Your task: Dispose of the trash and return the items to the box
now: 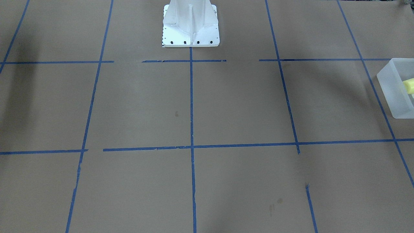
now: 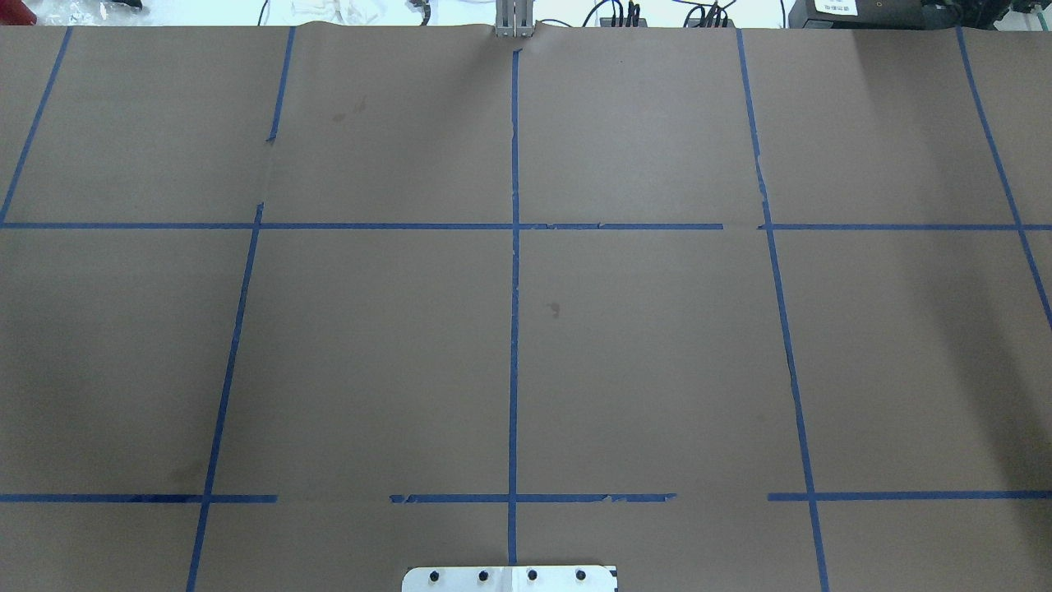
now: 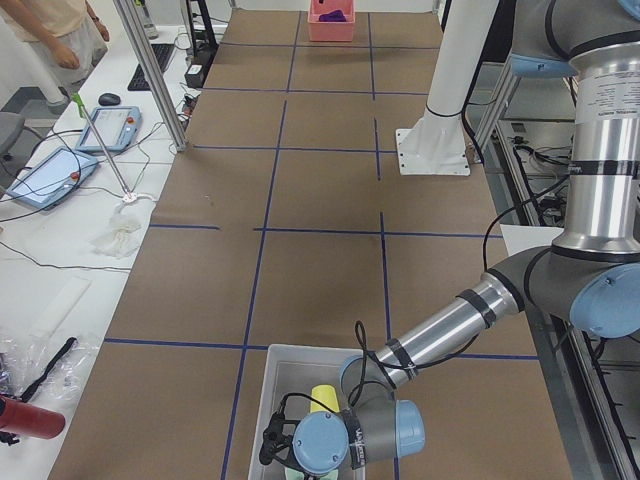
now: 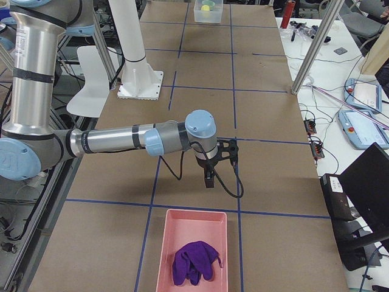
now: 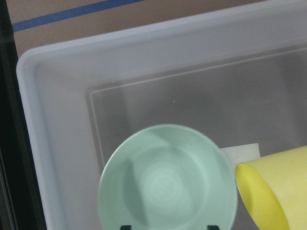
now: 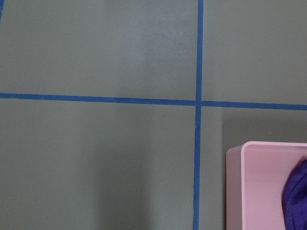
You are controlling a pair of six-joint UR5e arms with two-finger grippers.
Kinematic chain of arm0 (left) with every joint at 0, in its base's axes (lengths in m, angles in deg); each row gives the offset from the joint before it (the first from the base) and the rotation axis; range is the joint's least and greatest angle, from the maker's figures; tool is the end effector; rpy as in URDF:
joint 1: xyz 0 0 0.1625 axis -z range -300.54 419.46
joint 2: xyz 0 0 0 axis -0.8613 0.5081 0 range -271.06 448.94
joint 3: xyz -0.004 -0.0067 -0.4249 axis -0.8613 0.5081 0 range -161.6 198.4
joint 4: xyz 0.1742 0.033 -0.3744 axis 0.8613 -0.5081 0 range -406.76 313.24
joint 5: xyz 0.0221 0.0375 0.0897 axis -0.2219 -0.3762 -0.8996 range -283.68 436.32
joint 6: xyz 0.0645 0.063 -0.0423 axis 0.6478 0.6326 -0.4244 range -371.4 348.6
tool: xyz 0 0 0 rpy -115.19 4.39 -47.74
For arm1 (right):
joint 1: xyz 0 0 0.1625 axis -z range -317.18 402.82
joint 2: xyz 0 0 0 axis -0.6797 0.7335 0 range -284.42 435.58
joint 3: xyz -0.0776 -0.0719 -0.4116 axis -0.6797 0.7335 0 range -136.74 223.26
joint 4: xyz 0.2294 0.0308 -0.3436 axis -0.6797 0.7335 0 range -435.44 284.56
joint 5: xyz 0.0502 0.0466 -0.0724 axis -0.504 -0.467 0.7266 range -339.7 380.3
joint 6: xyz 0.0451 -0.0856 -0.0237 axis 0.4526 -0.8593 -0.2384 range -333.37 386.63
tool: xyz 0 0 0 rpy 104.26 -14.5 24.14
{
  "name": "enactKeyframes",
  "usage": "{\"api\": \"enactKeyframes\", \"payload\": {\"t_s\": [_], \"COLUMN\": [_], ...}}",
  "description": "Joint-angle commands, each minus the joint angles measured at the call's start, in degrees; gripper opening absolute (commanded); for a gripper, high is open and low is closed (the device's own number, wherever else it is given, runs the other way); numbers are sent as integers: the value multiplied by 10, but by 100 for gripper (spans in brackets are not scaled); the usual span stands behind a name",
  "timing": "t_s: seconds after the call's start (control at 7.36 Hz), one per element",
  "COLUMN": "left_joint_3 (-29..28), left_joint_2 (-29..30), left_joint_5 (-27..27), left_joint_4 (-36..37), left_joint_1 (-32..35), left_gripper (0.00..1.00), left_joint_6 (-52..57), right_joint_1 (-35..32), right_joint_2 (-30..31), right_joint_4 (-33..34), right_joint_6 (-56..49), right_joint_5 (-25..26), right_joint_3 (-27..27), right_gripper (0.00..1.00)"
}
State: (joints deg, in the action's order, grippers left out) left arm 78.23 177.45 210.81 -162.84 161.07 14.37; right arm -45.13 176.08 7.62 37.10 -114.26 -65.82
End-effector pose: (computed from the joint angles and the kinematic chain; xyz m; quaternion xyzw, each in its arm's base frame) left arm -0.1456 -0.3938 0.8737 0.0785 0.3726 0.0957 0.9197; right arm 0.0481 -0.4275 0.5636 0.0833 -0.3870 0.0163 0.9182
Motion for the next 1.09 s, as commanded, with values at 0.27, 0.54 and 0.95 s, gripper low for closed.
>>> {"api": "enactKeyframes", "payload": {"t_s": [0.27, 0.54, 0.95], "left_joint_3": [303, 445, 498], "left_joint_2": [3, 1, -3], "left_joint_5": [-7, -50, -24], "left_joint_4": [212, 320, 329], "left_joint_1": [-2, -12, -127], "left_gripper": [100, 100, 100], "left_joint_6": [-58, -137, -305], "right_joint_1": [1, 8, 19], "right_joint_2": [-6, -7, -8], "right_joint_4": [2, 2, 1], "right_joint_6": [1, 3, 29], "right_joint_5": [1, 1, -4], "right_joint_3": [-3, -4, -5], "right_gripper": [100, 100, 100]}}
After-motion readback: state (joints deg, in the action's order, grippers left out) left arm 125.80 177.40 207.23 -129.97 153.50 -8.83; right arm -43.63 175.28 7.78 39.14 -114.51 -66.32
